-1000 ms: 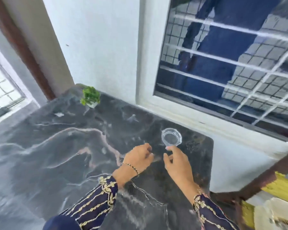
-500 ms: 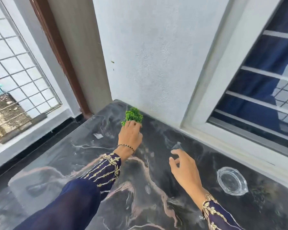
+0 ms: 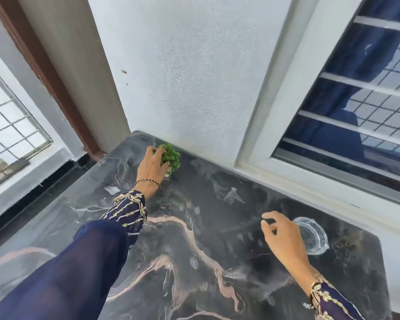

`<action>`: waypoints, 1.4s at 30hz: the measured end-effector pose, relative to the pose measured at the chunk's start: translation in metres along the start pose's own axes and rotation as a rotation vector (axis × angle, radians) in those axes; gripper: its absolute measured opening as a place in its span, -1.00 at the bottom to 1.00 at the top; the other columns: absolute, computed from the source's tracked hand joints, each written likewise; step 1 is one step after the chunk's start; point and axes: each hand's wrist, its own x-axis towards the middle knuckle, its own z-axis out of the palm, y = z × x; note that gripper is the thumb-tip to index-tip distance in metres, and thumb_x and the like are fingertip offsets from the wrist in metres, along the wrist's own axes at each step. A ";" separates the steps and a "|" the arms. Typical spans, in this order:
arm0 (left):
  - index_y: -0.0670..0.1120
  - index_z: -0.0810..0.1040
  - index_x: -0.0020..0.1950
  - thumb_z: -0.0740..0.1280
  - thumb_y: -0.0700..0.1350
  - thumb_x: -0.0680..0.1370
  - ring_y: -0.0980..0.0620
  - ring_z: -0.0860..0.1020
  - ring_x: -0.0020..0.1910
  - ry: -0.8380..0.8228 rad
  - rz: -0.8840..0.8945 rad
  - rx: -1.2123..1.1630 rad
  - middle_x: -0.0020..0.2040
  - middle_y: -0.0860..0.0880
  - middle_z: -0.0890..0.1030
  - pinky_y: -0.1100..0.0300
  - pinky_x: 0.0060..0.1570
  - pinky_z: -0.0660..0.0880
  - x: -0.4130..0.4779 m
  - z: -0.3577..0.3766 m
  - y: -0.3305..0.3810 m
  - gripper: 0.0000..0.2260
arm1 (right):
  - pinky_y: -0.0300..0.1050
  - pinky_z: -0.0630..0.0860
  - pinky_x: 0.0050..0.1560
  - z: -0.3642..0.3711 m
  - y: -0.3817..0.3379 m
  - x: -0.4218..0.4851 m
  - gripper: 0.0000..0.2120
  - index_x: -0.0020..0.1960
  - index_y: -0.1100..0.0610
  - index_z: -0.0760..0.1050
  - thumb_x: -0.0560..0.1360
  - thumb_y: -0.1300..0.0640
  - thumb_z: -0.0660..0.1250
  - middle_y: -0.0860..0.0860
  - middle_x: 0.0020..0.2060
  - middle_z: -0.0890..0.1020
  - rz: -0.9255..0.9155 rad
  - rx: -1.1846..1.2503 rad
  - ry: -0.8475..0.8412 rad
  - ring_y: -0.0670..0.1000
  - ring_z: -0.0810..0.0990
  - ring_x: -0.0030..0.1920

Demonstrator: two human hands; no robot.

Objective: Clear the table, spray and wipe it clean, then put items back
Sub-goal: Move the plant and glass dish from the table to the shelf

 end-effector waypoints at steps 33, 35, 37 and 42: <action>0.02 0.66 -0.13 0.55 -0.14 0.33 0.15 0.54 -0.20 -0.240 0.460 -0.604 -0.06 0.15 0.56 0.41 -0.27 0.47 -0.205 0.063 0.204 -0.83 | -0.13 0.61 -0.11 -0.070 0.171 -0.094 -0.84 -0.28 0.06 0.66 0.49 0.11 0.45 -0.10 -0.45 0.68 0.602 0.449 0.434 -0.02 0.73 -0.27; -0.02 0.67 -0.13 0.56 -0.14 0.33 0.17 0.54 -0.19 -0.263 0.490 -0.609 -0.06 0.11 0.57 0.40 -0.24 0.49 -0.226 0.068 0.228 -0.83 | -0.15 0.55 -0.15 -0.083 0.189 -0.113 -0.71 -0.41 0.00 0.57 0.48 0.12 0.44 -0.18 -0.54 0.62 0.587 0.426 0.449 -0.04 0.70 -0.31; -0.02 0.68 -0.13 0.57 -0.16 0.33 0.12 0.56 -0.21 -0.293 0.516 -0.585 -0.05 0.07 0.59 0.36 -0.26 0.50 -0.253 0.077 0.261 -0.83 | -0.18 0.47 -0.20 -0.100 0.215 -0.137 -0.72 -0.42 0.01 0.58 0.47 0.12 0.43 -0.20 -0.56 0.59 0.588 0.417 0.459 -0.04 0.69 -0.30; -0.06 0.69 -0.10 0.56 -0.20 0.33 0.08 0.55 -0.15 -0.391 0.558 -0.572 -0.03 0.04 0.60 0.50 -0.25 0.44 -0.320 0.109 0.346 -0.82 | -0.09 0.58 -0.06 -0.145 0.284 -0.200 -0.92 -0.17 0.08 0.65 0.50 0.14 0.42 -0.10 -0.37 0.68 0.603 0.507 0.472 -0.01 0.71 -0.21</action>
